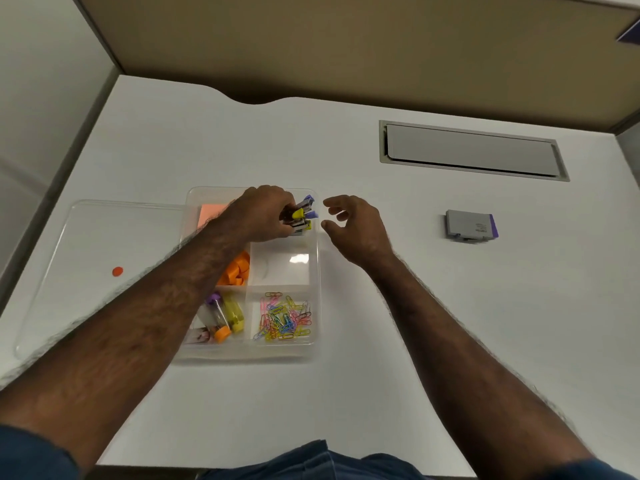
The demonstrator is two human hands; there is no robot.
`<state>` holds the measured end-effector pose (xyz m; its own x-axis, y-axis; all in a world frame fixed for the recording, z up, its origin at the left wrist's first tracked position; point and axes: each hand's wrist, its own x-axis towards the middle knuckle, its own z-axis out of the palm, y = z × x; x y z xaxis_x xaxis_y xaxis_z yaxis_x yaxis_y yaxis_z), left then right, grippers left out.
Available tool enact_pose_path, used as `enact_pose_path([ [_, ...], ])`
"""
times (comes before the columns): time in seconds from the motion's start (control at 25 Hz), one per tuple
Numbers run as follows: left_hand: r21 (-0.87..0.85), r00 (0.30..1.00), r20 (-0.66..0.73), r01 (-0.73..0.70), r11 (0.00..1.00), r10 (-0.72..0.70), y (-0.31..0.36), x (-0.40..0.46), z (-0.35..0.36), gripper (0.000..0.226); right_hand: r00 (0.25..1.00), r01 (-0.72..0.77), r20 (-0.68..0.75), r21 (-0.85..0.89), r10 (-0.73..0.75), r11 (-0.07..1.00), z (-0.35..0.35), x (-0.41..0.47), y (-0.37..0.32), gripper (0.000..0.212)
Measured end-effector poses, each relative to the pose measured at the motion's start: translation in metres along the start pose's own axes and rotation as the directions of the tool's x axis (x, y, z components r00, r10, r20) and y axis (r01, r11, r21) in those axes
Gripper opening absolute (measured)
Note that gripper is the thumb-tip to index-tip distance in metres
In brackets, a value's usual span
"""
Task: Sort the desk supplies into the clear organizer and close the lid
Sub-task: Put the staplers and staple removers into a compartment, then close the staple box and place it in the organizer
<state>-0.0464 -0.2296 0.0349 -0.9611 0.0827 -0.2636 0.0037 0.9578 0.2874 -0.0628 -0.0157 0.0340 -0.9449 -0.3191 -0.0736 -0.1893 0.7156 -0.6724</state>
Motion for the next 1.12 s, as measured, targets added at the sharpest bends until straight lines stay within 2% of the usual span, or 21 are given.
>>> enact_pose_path([
  [0.24,0.131,0.999,0.033,0.025,0.991,-0.03,0.002,0.004,-0.009,0.046,1.0,-0.02,0.002,0.028,0.02,0.999,-0.012,-0.006,0.018,0.037],
  [0.44,0.01,0.995,-0.084,0.049,0.999,-0.048,0.024,0.001,-0.016,0.045,0.998,-0.048,-0.026,0.073,0.05,0.996,-0.029,-0.016,0.045,0.035],
  [0.6,-0.184,0.95,-0.305,-0.126,0.975,0.065,0.066,-0.004,-0.005,0.031,0.993,-0.083,-0.072,0.08,0.089,0.993,-0.051,-0.024,0.076,0.037],
  [0.72,-0.256,0.923,-0.36,-0.238,0.937,0.136,0.106,0.005,0.009,0.03,0.984,-0.121,-0.128,0.045,0.126,0.992,-0.075,-0.03,0.107,0.039],
  [0.84,-0.295,0.917,-0.362,-0.28,0.914,0.164,0.142,0.022,0.027,0.029,0.96,-0.178,-0.219,0.017,0.177,0.984,-0.1,-0.035,0.139,0.044],
  [0.96,-0.357,0.937,-0.31,-0.272,0.894,0.161,0.176,0.038,0.045,0.031,0.933,-0.236,-0.283,-0.02,0.221,0.972,-0.123,-0.037,0.17,0.057],
  [1.12,-0.438,0.966,-0.22,-0.222,0.871,0.135,0.219,0.057,0.069,0.04,0.937,-0.28,-0.246,-0.096,0.25,0.955,-0.144,-0.032,0.207,0.078],
])
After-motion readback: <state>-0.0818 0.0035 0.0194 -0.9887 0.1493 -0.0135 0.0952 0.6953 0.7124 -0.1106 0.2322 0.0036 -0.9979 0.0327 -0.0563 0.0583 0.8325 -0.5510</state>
